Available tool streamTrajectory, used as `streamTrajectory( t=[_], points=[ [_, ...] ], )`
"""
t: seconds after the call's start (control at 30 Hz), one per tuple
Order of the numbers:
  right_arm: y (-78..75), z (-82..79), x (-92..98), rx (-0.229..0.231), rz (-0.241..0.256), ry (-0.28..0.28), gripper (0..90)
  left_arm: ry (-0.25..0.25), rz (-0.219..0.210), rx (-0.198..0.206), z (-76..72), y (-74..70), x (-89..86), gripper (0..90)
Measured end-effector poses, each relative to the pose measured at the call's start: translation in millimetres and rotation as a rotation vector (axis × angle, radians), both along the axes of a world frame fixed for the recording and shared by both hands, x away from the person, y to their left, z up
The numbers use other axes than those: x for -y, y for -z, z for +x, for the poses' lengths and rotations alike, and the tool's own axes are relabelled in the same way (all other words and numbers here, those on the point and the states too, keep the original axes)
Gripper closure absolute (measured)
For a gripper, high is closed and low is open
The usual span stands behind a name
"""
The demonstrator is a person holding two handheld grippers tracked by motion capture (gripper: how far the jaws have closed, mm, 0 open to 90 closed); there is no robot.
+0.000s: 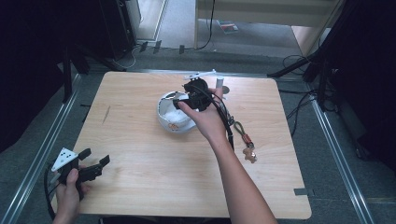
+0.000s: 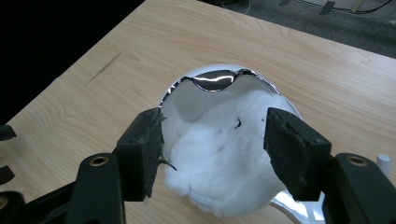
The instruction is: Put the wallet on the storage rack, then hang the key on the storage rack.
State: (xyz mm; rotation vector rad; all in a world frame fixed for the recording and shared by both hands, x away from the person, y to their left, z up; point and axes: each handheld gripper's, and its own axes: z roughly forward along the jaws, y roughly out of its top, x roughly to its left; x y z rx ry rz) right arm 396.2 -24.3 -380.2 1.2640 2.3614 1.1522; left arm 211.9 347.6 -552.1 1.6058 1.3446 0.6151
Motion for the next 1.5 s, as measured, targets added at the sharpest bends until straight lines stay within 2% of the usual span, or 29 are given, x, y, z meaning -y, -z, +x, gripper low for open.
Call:
streamTrajectory(
  t=[0.23,0.67,0.8,0.9,1.5],
  points=[
    [-6.2,-4.8,10.7,0.009,-0.018,-0.003,38.0,-0.001,-0.003,-0.002,0.1,0.0,-0.2,13.9],
    [-18.9,-19.3,36.8,0.012,-0.015,0.012,37.6,0.001,0.001,-0.003,0.5,0.0,0.0,13.9],
    [-20.3,-22.6,47.8,0.018,-0.025,0.017,37.6,0.0,0.002,-0.002,0.3,-0.1,-0.3,13.9],
    [-21.2,-26.2,58.9,0.02,-0.013,0.027,37.7,0.002,0.004,-0.003,0.4,0.0,-0.1,13.9],
    [-16.9,-38.0,96.7,0.016,-0.019,0.058,38.2,0.001,0.009,-0.007,0.7,-0.1,0.3,13.9]
  ],
)
